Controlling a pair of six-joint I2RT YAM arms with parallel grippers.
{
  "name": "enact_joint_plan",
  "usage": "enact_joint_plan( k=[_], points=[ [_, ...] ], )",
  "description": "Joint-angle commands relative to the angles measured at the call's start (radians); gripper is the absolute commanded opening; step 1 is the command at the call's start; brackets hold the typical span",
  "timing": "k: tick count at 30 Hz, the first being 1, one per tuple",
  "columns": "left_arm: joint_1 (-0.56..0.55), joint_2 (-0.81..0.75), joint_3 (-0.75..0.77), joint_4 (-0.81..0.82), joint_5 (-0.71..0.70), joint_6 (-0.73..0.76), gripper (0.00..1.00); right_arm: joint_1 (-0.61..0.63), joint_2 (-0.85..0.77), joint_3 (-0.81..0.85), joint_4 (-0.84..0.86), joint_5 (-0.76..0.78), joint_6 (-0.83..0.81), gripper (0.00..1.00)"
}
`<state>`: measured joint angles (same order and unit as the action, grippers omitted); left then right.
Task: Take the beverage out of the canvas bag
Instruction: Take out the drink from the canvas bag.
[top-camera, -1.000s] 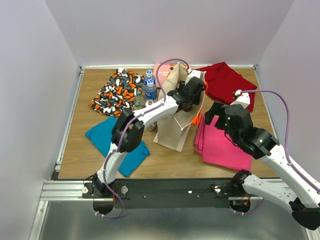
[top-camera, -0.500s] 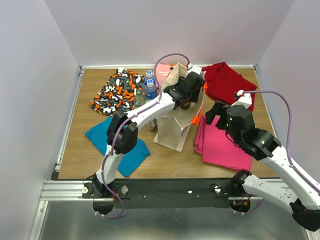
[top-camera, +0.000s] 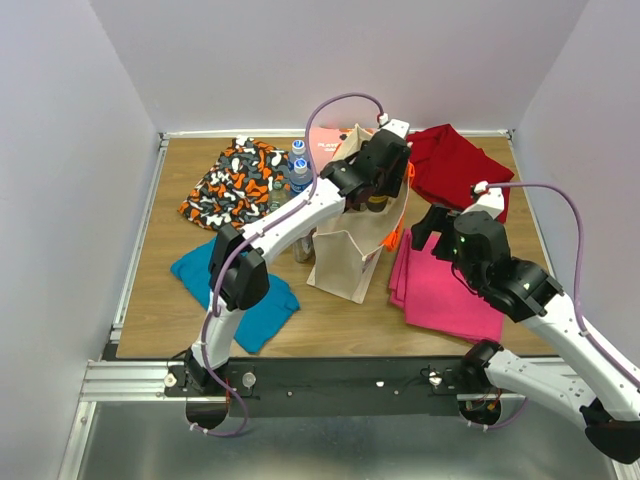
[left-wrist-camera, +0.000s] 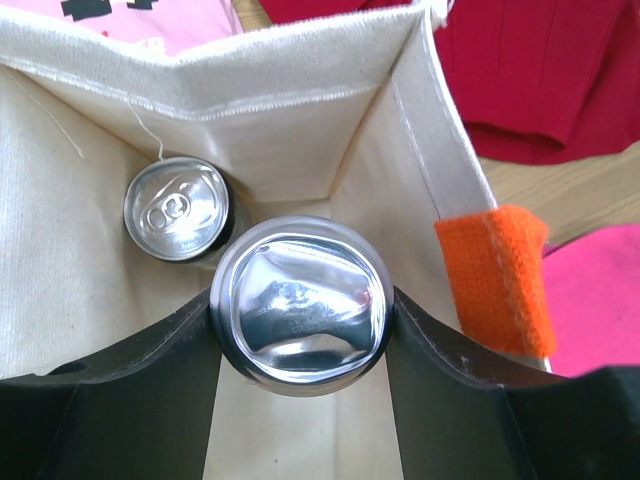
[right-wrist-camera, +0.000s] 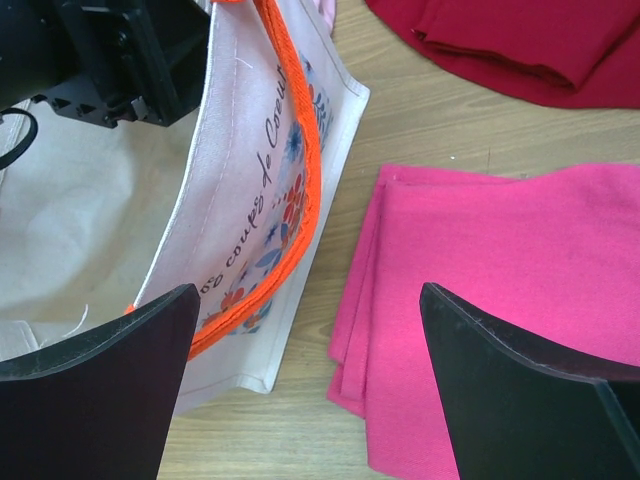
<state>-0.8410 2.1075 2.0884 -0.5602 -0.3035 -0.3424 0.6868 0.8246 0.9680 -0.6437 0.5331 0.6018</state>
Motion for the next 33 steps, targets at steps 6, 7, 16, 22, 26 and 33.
enact_joint_plan(
  k=[6, 7, 16, 22, 26, 33],
  points=[
    [-0.006, -0.15, 0.004, 0.008, 0.076, 0.086, 0.0, -0.001, -0.028, -0.017, 0.016, 0.008, 0.013, 1.0],
    [-0.006, -0.161, -0.001, 0.002, 0.107, 0.095, 0.0, -0.001, -0.03, -0.017, 0.015, 0.008, 0.015, 1.0],
    [0.049, -0.366, -0.224, 0.101, 0.285, 0.146, 0.0, -0.001, -0.067, -0.038, 0.006, 0.018, 0.029, 1.0],
    [0.108, -0.487, -0.393, 0.225, 0.451, 0.151, 0.0, -0.001, -0.082, -0.049, 0.003, 0.016, 0.035, 1.0],
    [0.143, -0.543, -0.458, 0.263, 0.521, 0.148, 0.0, -0.001, -0.094, -0.055, -0.005, 0.018, 0.041, 1.0],
    [0.16, -0.592, -0.45, 0.244, 0.619, 0.163, 0.0, -0.001, -0.113, -0.069, -0.004, 0.016, 0.049, 1.0]
  ],
)
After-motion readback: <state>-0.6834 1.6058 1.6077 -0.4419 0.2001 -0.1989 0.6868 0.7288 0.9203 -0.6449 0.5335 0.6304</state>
